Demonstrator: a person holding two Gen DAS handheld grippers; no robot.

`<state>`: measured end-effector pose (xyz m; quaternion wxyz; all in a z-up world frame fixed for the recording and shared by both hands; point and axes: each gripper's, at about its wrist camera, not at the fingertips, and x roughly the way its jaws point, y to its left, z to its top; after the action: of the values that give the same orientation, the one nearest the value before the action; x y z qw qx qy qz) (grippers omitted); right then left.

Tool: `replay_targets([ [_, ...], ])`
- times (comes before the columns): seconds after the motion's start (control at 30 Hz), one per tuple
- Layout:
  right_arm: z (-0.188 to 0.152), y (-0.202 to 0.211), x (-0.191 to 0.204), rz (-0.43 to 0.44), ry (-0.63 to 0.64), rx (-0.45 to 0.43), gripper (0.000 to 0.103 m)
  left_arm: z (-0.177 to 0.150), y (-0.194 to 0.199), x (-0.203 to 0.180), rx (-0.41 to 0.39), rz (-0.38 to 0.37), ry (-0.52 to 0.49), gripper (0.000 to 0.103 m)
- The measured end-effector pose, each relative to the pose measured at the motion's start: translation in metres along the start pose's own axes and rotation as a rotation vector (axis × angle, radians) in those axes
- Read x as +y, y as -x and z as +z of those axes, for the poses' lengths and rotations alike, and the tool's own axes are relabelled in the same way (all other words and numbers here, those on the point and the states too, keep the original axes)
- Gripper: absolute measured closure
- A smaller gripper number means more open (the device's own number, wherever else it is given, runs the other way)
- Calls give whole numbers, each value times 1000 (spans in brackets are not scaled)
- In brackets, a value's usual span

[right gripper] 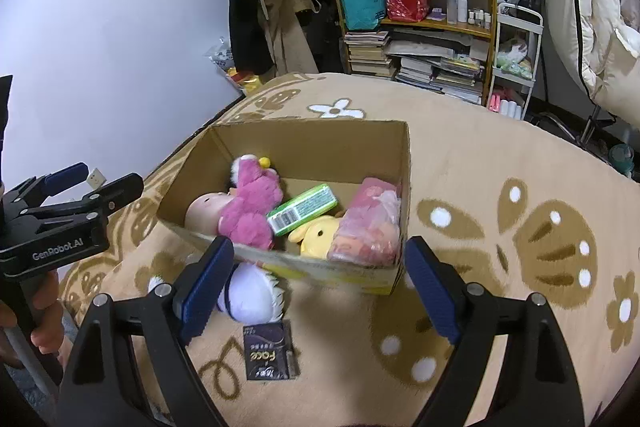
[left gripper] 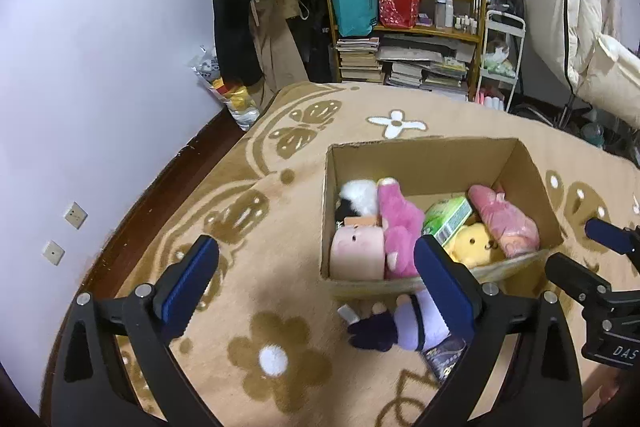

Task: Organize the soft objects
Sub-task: 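Withdraw both tools toward the purple-haired doll and black tissue pack, then grasp the purple-haired doll with left tool while right tool grips the black 'Face' pack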

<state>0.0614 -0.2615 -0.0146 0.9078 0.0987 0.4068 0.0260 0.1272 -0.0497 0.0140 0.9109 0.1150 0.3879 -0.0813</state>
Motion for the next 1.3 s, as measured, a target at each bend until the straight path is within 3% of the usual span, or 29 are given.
replay_targets([
  [0.43, -38, 5, 13, 19, -10, 24, 12, -37, -6, -2, 79, -8, -21, 5],
  [0.73, -62, -20, 18, 29, 6, 76, 12, -50, -43, -9, 199, -40, -20, 5],
  [1.3, -82, -75, 32, 42, 51, 202, 12, -55, -86, -17, 307, -104, -26, 5],
])
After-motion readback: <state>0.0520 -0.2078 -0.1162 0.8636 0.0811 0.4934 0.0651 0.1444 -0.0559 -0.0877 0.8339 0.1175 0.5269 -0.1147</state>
